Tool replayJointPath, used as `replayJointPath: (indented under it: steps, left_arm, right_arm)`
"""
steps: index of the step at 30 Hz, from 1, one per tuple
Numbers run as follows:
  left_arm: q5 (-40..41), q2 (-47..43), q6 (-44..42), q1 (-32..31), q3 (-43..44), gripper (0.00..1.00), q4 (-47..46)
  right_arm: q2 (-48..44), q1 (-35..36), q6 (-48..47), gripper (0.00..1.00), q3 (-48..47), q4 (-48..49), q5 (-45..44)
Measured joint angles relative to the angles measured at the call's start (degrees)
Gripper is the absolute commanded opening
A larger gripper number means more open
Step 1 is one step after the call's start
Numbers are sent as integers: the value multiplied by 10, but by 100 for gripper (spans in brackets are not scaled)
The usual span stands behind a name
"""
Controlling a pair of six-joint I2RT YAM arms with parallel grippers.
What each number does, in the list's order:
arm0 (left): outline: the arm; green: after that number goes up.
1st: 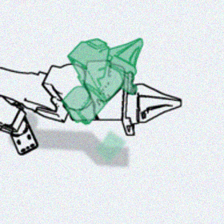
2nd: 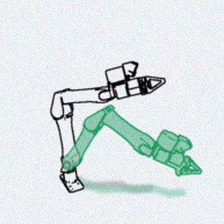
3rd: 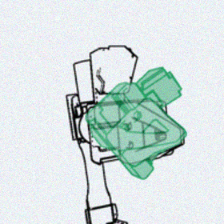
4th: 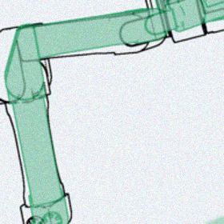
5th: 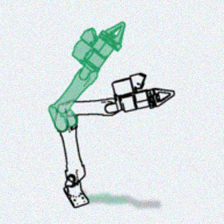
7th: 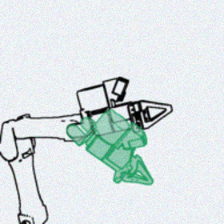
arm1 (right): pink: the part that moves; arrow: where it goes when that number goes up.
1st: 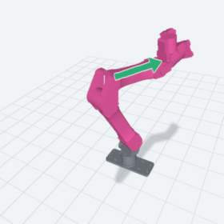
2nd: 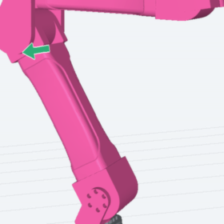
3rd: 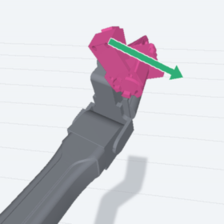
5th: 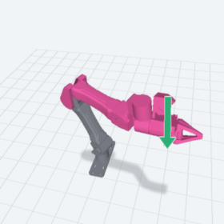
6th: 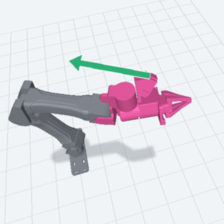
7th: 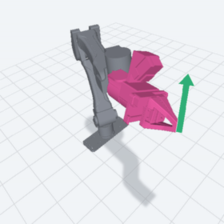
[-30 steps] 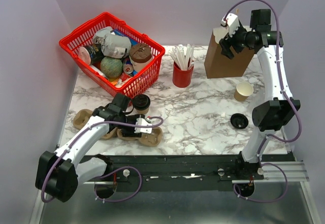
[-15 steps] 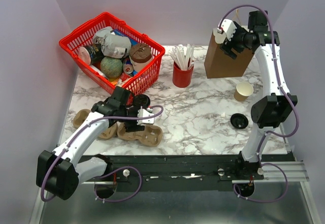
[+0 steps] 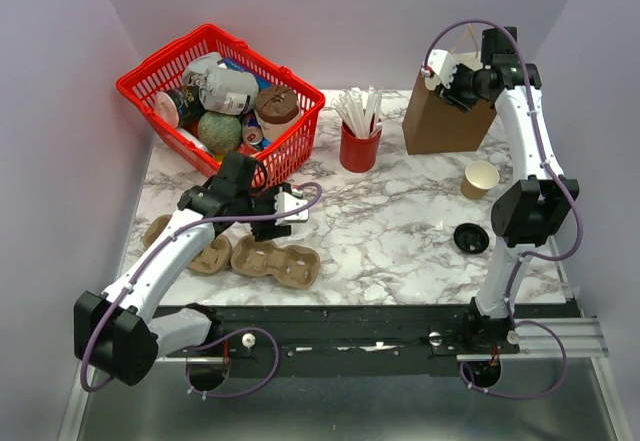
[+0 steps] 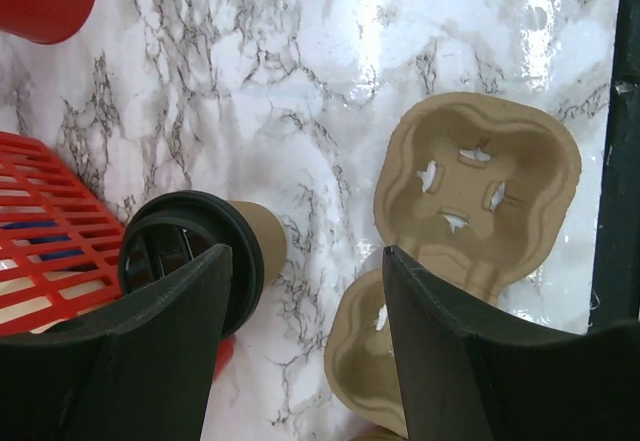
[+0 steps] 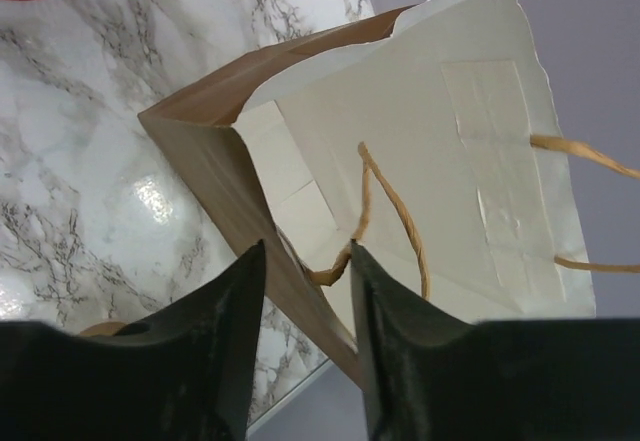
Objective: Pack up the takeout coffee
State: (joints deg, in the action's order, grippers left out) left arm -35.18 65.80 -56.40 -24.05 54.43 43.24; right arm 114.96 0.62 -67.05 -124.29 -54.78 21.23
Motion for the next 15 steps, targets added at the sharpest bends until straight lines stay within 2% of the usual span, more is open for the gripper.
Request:
replayJointPath:
  steps: [4,6,7,9,10,15]
  left_arm:
    - [0,9,14,0,15,69,-14]
    - [0,11,20,0,21,69,-21]
    - [-1,13,24,0,24,69,-27]
    - [-3,15,29,0,26,69,-34]
    - [-4,18,33,0,30,69,-37]
    - [-7,26,54,0,33,69,-56]
  right_arm:
    - [-10,0,-6,26,23,-1,0]
    - [-22,0,-8,24,40,-1,-1]
    - [-31,0,-8,18,52,-2,-1]
    - [-47,0,-10,11,67,-4,-1]
    - [-54,0,-12,1,73,-5,0]
    - [-104,2,-44,1,111,-15,2]
